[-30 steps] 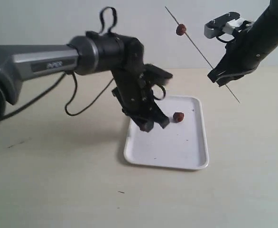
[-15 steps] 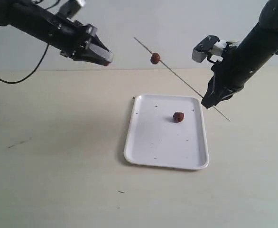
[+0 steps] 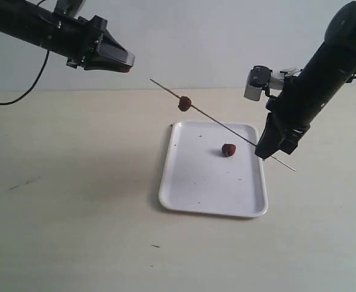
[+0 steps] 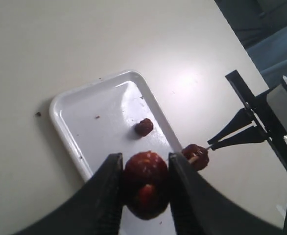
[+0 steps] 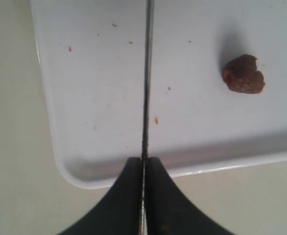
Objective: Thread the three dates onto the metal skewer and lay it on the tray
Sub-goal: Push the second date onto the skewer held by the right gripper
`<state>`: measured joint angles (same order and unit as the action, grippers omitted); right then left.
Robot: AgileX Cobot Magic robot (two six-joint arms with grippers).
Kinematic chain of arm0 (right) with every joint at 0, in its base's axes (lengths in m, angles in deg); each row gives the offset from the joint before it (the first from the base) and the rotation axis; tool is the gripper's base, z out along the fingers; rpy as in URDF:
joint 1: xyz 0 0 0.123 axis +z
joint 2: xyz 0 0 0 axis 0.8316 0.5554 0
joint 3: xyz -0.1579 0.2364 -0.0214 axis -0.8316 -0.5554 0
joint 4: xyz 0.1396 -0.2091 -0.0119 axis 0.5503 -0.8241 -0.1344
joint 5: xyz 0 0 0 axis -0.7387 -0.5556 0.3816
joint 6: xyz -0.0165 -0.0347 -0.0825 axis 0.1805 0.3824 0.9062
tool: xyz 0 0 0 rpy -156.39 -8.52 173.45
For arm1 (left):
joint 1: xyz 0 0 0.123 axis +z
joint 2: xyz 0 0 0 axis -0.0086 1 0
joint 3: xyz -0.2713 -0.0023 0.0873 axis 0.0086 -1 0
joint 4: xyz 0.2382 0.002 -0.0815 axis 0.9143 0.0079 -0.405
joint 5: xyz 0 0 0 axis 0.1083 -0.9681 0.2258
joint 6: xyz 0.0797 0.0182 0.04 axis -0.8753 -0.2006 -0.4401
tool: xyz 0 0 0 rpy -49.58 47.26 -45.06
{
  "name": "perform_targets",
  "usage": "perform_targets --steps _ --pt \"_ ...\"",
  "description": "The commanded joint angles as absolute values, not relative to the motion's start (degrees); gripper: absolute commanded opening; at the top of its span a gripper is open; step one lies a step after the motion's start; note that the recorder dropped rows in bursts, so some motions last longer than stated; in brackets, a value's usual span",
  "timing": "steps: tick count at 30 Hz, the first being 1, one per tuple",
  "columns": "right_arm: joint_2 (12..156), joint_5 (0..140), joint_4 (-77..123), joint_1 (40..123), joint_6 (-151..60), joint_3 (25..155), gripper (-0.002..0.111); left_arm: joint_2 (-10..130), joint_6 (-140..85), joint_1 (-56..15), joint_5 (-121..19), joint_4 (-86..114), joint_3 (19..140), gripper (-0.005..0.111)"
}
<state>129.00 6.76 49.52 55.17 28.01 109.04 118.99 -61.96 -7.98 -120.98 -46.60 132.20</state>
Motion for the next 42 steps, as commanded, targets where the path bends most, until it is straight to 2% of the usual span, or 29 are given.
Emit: perform_targets --steps 1,29,42 --pt "129.0 9.8 51.2 54.9 29.1 109.2 0.0 118.6 -61.9 -10.1 -121.4 -47.9 132.5 0.032" --pt "129.0 8.1 56.1 54.9 35.0 109.2 0.0 118.6 -62.5 -12.1 -121.4 -47.7 132.5 0.032" --pt "129.0 9.1 60.2 54.9 36.2 109.2 0.0 118.6 -63.1 -16.1 -121.4 -47.7 132.5 0.032"
